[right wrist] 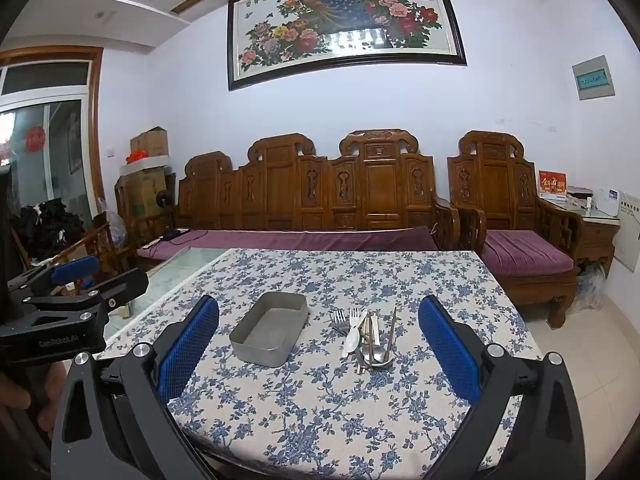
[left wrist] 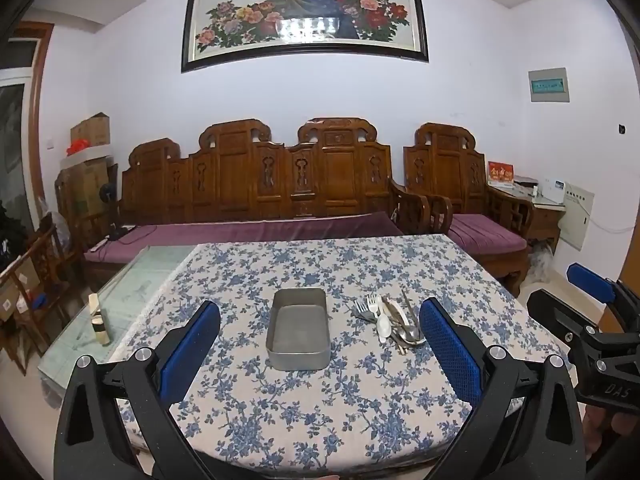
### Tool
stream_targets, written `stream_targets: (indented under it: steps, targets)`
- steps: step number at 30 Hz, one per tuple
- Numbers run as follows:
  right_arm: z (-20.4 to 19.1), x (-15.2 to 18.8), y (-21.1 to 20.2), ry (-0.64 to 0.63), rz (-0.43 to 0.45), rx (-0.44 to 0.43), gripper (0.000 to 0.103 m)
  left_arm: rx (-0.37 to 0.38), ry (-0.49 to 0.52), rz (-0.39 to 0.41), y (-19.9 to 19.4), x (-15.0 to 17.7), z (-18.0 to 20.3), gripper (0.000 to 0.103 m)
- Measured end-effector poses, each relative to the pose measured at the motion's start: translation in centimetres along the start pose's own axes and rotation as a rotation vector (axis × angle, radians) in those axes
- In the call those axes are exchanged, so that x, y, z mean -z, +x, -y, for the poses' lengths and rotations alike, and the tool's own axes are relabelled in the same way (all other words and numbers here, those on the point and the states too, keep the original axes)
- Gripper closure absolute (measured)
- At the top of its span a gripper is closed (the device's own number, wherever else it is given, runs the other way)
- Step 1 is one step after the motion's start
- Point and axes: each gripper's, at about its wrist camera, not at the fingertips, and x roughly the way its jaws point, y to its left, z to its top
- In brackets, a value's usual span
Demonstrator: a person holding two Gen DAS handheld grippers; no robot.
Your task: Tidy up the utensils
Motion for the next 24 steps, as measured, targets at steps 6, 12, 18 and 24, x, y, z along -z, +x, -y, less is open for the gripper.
stream_targets:
  steps: [6,12,18,24]
  targets:
    - [0.01,-0.05,-0.03,-0.001,0.001,-0.001,0.003,0.001,0.000,0.003,-0.35,-0.95,-0.26,0.006]
    - [0.11,0.07,-0.03,-0.002,0.002,0.000,0.003,0.000,0.005,0.007,-0.79,-1.31,0.09,0.006]
    - [-0.01,-0.11,-0.01,-0.001,0.004,-0.001,0.003,0.004,0.006,0.009,-0.64,-1.00,0.04,0.006]
    - [-0.13,-0.33,-0.20,-0.001,0.004,-0.001,0.003,0.005,0.006,0.012,-0.69,-0.73,0.13,0.006]
